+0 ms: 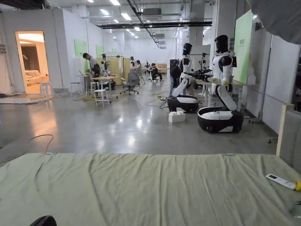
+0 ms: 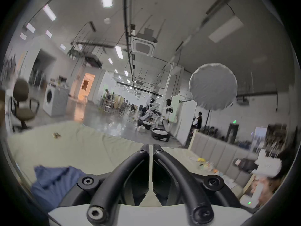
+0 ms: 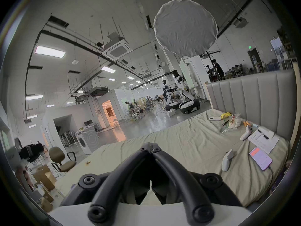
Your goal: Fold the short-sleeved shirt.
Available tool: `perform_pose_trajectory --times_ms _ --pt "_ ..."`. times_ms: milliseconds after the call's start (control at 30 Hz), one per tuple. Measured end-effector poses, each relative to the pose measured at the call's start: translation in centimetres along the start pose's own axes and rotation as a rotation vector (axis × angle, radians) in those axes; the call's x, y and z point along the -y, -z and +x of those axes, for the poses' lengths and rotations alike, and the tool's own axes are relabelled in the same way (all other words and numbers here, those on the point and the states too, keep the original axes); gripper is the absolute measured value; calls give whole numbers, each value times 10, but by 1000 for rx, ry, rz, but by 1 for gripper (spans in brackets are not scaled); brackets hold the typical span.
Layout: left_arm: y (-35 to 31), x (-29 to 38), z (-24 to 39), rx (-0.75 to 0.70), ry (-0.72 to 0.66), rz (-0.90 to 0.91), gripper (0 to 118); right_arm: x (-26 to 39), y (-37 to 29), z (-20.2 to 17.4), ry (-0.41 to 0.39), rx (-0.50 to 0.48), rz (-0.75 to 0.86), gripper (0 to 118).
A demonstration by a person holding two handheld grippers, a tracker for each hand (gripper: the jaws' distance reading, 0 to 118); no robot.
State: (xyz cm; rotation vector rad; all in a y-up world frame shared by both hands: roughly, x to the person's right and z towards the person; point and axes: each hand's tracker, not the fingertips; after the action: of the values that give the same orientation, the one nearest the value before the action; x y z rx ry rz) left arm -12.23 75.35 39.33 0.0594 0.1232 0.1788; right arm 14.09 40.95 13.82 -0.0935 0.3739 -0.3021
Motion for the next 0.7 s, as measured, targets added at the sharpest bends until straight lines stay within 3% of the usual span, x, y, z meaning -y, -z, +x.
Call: perform_pose_trajectory --times_ms 33,67,100,300,700 --pt "3 4 12 -1 35 -8 3 -2 -1 -3 -61 -28 3 0" --pt "5 12 25 -10 75 -12 3 -2 -2 -3 -22 -18 0 0" --pt "-3 2 10 38 28 -16 3 -4 -3 -4 -35 -26 7 0" --pt "5 15 31 22 80 -23 3 -5 -3 -20 -167 3 20 0" --pt "22 13 29 -15 76 -54 3 -8 -6 -22 -161 -26 22 0"
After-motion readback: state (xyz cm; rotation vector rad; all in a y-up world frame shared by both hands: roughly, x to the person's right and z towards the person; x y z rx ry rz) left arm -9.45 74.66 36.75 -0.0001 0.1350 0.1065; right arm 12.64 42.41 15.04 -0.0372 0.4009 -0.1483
